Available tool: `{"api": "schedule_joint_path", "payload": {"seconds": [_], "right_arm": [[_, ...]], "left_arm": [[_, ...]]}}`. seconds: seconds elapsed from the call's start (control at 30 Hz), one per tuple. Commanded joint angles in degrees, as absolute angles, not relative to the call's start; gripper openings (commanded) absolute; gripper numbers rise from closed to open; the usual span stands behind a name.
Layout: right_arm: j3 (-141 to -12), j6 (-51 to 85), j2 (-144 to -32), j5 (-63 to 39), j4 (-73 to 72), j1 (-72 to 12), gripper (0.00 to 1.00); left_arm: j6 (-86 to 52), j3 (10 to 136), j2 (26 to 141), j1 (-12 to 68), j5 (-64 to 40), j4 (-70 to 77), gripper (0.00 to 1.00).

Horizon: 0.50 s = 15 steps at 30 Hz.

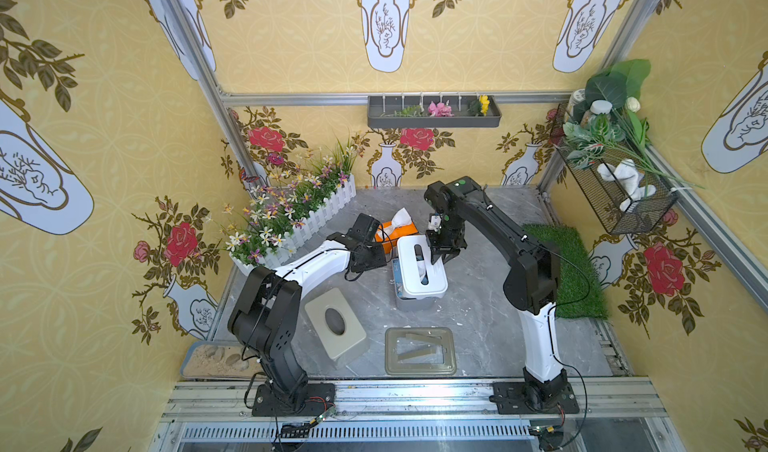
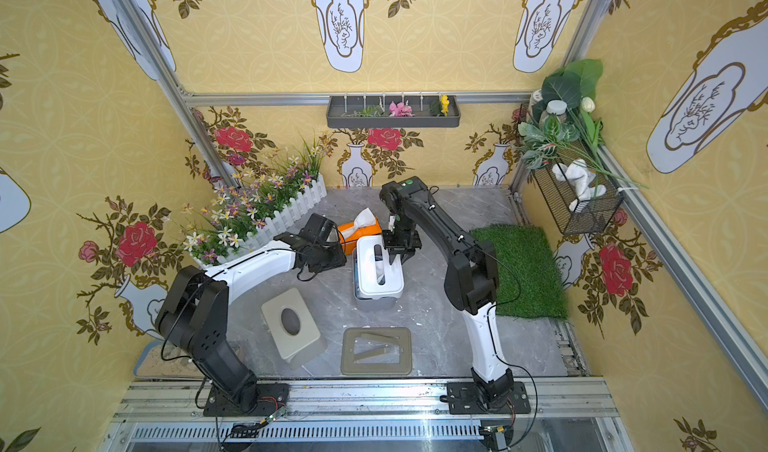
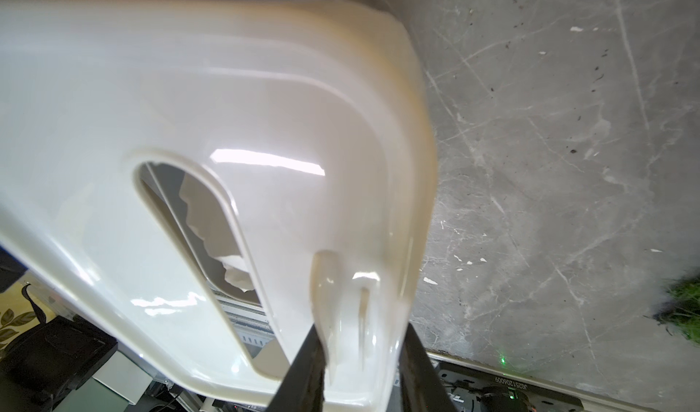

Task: Put the tissue paper into the tissue box
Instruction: Close the box lid on the tissue box.

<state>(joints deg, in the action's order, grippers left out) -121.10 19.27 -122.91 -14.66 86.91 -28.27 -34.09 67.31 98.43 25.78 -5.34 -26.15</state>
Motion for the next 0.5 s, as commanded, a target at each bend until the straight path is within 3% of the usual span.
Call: {"api": "schedule_joint_path", "payload": {"seconds": [0.0, 0.47], "right_arm": [[-120.9, 18.9, -122.4, -14.2, 87.3, -28.0, 0.14], [-119.7, 20.5, -123.9, -14.7, 84.1, -27.8, 0.14]], "left_arm": [[-33.6, 67.7, 99.2, 25.7, -5.6, -25.8, 0.56], [-34.4, 66.0, 99.0, 25.7, -7.5, -25.1, 0.55]]}}
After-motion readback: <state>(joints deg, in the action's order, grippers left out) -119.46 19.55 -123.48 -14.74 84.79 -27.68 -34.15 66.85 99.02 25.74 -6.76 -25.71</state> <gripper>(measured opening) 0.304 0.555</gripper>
